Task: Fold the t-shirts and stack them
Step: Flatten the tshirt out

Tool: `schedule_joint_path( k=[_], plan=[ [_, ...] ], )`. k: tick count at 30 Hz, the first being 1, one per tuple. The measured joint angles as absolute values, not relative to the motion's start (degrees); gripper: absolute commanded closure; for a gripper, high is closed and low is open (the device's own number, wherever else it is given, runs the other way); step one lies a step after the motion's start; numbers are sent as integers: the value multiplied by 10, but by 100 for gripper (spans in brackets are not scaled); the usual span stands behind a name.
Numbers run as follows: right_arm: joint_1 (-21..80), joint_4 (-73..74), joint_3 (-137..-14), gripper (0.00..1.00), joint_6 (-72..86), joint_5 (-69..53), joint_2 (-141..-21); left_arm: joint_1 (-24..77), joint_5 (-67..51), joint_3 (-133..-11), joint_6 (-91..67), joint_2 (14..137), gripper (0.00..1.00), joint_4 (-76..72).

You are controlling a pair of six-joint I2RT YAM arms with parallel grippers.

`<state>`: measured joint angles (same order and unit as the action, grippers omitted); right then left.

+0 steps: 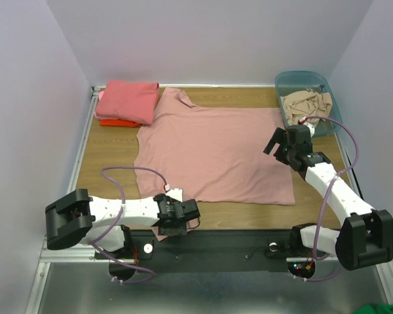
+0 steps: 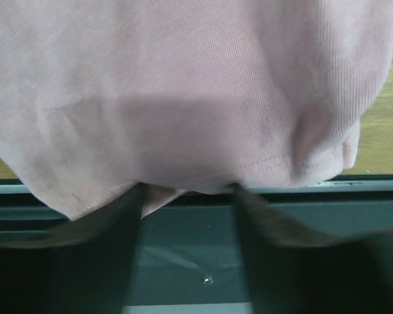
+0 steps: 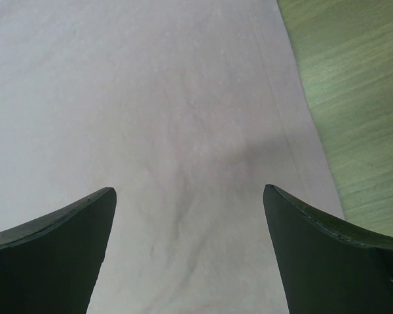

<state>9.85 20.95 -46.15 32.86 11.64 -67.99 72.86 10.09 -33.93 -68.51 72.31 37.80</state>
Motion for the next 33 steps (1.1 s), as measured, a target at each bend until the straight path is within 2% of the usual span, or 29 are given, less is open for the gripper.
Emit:
schedule_joint_path(
  k=[1, 2, 4, 5, 7, 19, 25, 33],
  plan=[
    [98, 211, -458, 0, 330, 117, -675, 729, 101, -341, -684, 729, 51, 377],
    [98, 210, -452, 0, 331, 118, -669, 729, 101, -342, -686, 736, 64, 375],
    [98, 211, -443, 0, 336, 121, -654, 730, 101, -343, -688, 743, 81, 374],
    [98, 211, -437, 0, 339, 123, -645, 730, 102, -343, -689, 743, 93, 375],
    [98, 213, -424, 0, 348, 130, -623, 730, 103, -345, -690, 743, 100, 375],
    [98, 293, -353, 0, 414, 163, -469, 730, 149, -358, -719, 671, 100, 396],
    [98, 324, -338, 0, 442, 144, -445, 730, 181, -368, -729, 645, 100, 409],
    [98, 437, -338, 0, 527, 150, -403, 730, 211, -377, -729, 629, 100, 416]
  ],
)
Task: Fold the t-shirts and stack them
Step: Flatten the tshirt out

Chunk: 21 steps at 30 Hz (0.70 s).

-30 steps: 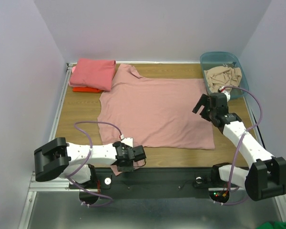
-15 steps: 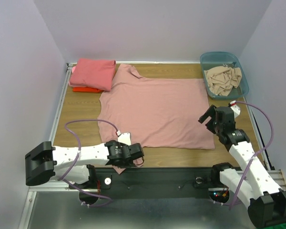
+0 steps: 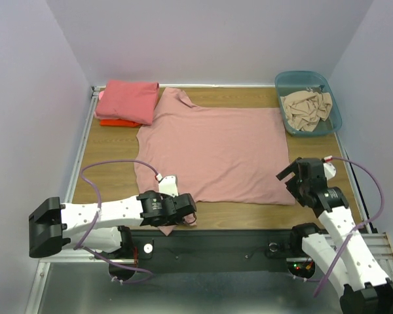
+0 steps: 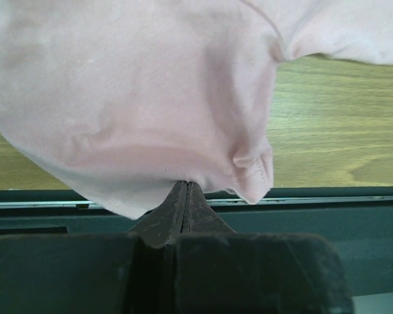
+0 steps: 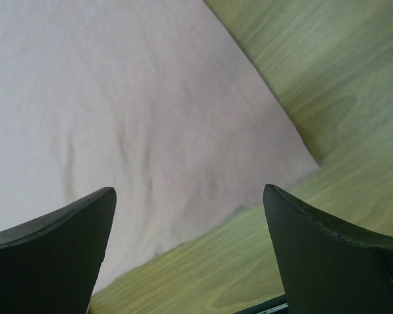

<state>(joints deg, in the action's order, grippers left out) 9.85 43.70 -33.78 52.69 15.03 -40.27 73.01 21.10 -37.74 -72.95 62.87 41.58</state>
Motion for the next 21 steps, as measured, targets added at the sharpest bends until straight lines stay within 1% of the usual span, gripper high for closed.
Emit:
schedule_joint_path(
  k=[3, 7, 14, 15, 16, 17, 19, 20, 21],
  plan=[
    [98, 462, -323, 0, 571, 158, -355, 730, 220, -386, -728, 627, 100, 417],
    [98, 487, -274, 1, 638, 167, -284, 730, 235, -389, -726, 622, 100, 420],
    [98, 490, -224, 4, 693, 169, -302, 730, 241, -389, -721, 618, 99, 424],
    [98, 487, -218, 4, 695, 169, -307, 730, 240, -389, -720, 619, 92, 424],
    [98, 482, -209, 5, 697, 168, -314, 730, 238, -389, -718, 624, 80, 423],
    [98, 478, -203, 5, 699, 166, -318, 730, 235, -389, -714, 632, 63, 422],
    [98, 466, -194, 9, 702, 165, -329, 730, 228, -389, -711, 649, 53, 419],
    [98, 458, -194, 17, 702, 165, -330, 730, 223, -389, -708, 658, 45, 415],
    [98, 456, -194, 23, 702, 165, -330, 730, 215, -389, -700, 668, 44, 408]
  ],
)
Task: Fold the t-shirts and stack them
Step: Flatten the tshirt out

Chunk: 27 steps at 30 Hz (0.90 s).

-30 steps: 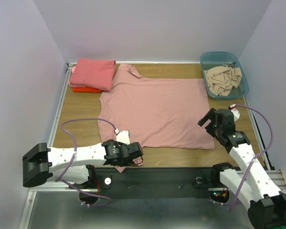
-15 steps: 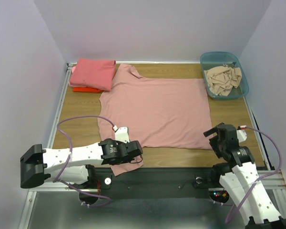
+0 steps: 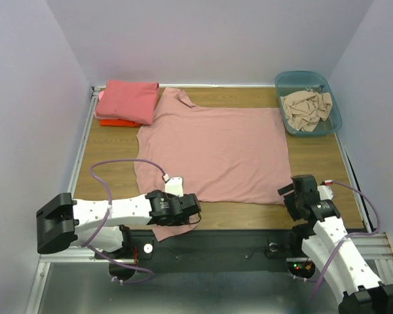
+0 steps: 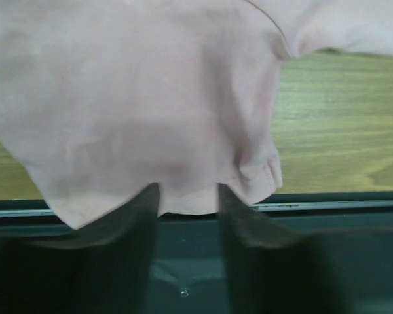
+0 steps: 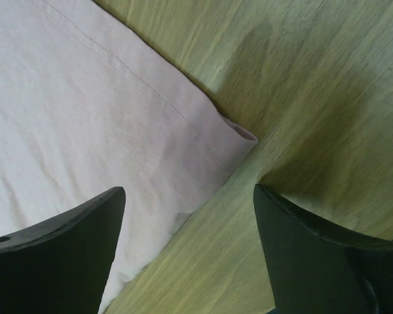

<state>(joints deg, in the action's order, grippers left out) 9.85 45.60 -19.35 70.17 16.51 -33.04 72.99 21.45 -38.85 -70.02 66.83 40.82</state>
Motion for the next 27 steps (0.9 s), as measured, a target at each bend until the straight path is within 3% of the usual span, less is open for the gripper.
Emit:
schedule_joint_path(
  k=[11, 18, 22, 27],
  plan=[
    [98, 430, -162, 60, 705, 175, -304, 730, 161, -387, -645, 736, 43, 340],
    [98, 414, -159, 77, 705, 176, -322, 730, 146, -386, -625, 767, 43, 317],
    [98, 409, -159, 98, 703, 176, -321, 730, 142, -386, -615, 767, 43, 316],
    [98, 402, -159, 100, 701, 176, -312, 729, 131, -386, -609, 762, 43, 316]
  ],
)
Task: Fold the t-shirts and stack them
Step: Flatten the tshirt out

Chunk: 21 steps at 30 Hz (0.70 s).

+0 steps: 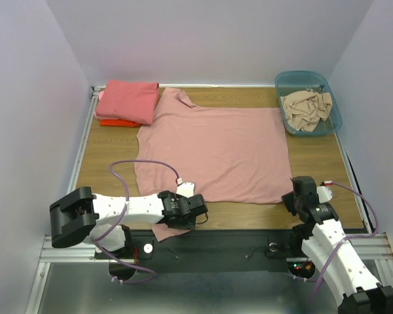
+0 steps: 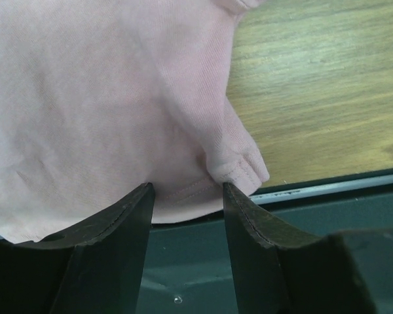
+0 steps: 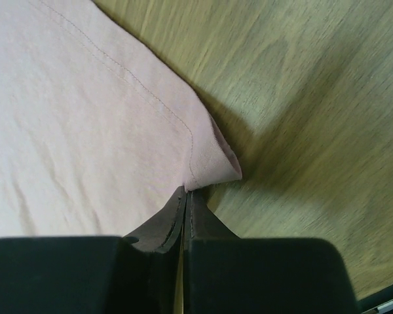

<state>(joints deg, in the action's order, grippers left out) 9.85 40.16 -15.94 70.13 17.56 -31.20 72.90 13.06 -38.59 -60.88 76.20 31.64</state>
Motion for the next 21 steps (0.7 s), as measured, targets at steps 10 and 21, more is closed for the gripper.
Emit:
schedule_joint_path(
  k=[10, 21],
  plan=[
    [98, 398, -159, 100, 698, 175, -311, 729, 92, -386, -567, 747, 40, 316],
    [98, 398, -159, 99, 692, 173, -310, 729, 110, -405, -561, 793, 100, 345]
  ],
)
